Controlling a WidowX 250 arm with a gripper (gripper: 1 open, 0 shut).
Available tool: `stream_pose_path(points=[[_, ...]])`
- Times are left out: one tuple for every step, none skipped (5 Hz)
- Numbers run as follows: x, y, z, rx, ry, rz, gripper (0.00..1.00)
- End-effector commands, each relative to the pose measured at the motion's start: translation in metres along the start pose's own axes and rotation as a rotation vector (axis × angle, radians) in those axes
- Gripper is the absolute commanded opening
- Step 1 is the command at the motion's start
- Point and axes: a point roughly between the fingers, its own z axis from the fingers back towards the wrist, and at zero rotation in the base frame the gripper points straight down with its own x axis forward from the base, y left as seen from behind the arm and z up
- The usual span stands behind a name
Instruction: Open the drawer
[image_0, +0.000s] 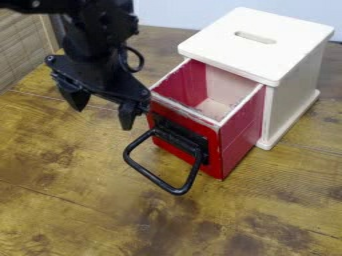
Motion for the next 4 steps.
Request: stream_pose_path(points=[[0.006,-0.003,0.020,0.009,-0.064,0.040,1.00],[-0.010,-0.001,0.025,0.009,-0.074,0.086,1.00],[-0.007,0.011,0.024,0.012,-0.083,0.155,1.00],[0.001,0.022,0.010,0.001,-0.089,0.132,1.00]])
